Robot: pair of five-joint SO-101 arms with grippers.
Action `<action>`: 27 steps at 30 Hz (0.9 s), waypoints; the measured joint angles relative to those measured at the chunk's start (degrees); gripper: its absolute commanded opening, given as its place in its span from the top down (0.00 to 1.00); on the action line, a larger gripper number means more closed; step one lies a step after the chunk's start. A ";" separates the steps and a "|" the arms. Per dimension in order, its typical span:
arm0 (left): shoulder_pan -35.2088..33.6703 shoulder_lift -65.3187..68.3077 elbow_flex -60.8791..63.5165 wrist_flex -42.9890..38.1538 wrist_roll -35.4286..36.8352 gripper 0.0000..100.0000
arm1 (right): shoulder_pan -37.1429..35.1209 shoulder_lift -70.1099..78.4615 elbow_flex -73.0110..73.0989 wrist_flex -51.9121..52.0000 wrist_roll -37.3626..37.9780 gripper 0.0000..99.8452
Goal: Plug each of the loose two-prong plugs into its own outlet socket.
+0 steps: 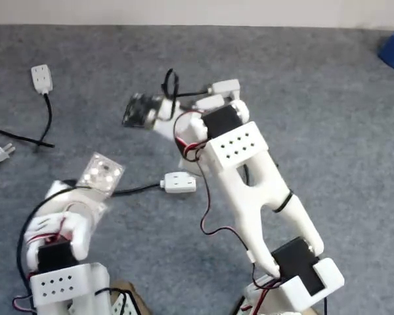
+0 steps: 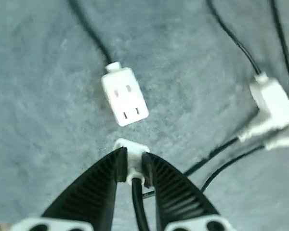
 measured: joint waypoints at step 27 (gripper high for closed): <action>-24.18 -0.09 4.57 1.14 -16.79 0.70 | -1.49 0.00 12.13 -18.29 21.89 0.99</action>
